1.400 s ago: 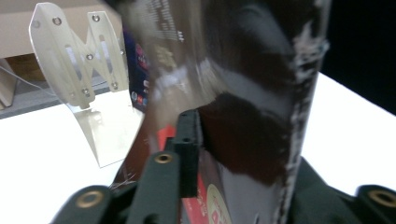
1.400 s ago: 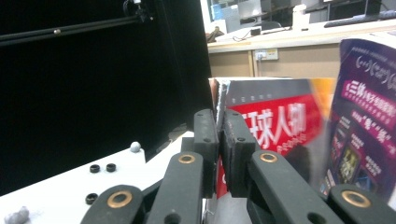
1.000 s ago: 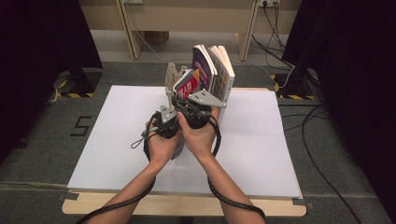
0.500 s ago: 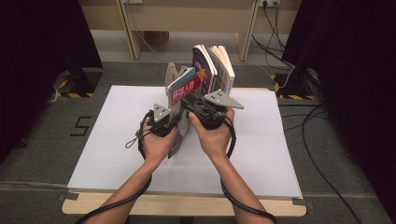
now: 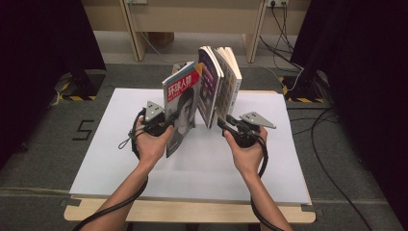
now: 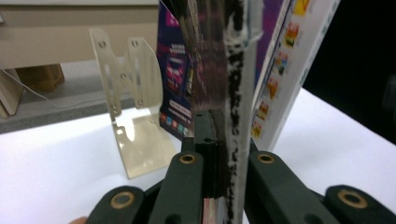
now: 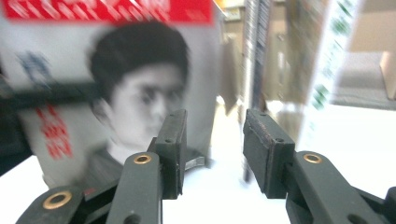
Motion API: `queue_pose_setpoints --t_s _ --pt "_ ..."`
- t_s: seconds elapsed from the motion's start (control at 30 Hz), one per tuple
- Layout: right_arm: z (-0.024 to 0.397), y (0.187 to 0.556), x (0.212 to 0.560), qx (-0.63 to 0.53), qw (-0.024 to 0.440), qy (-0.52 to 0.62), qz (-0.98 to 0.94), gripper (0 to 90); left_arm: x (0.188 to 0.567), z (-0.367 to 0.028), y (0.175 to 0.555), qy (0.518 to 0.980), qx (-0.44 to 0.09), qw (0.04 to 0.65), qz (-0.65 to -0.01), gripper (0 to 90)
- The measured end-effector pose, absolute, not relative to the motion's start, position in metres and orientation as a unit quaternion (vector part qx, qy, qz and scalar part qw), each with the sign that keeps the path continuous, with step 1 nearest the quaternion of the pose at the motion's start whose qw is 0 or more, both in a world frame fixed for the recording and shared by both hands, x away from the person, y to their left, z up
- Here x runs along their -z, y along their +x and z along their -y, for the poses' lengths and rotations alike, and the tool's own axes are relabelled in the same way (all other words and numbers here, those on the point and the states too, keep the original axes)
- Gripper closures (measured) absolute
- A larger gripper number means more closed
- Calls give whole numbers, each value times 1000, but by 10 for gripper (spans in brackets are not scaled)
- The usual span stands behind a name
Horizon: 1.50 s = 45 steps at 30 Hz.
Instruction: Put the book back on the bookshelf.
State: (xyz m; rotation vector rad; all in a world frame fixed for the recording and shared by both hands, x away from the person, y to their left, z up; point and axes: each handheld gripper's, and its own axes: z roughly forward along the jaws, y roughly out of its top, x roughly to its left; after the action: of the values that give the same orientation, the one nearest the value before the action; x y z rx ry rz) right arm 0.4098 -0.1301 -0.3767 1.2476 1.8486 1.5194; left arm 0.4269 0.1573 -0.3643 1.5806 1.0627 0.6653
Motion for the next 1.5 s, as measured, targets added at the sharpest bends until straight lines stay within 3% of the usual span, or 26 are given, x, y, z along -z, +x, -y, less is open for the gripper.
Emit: queue_pose_setpoints --t_s 0.63,0.9,1.5 --pt "203 384 452 -483 247 522 -658 583 358 -166 430 642 -322 534 -446 862" --pt "216 383 476 -460 274 534 -655 562 354 -171 429 640 -331 530 -447 862" --pt "219 381 479 -456 289 536 -649 559 358 -180 438 625 -345 531 -456 862"
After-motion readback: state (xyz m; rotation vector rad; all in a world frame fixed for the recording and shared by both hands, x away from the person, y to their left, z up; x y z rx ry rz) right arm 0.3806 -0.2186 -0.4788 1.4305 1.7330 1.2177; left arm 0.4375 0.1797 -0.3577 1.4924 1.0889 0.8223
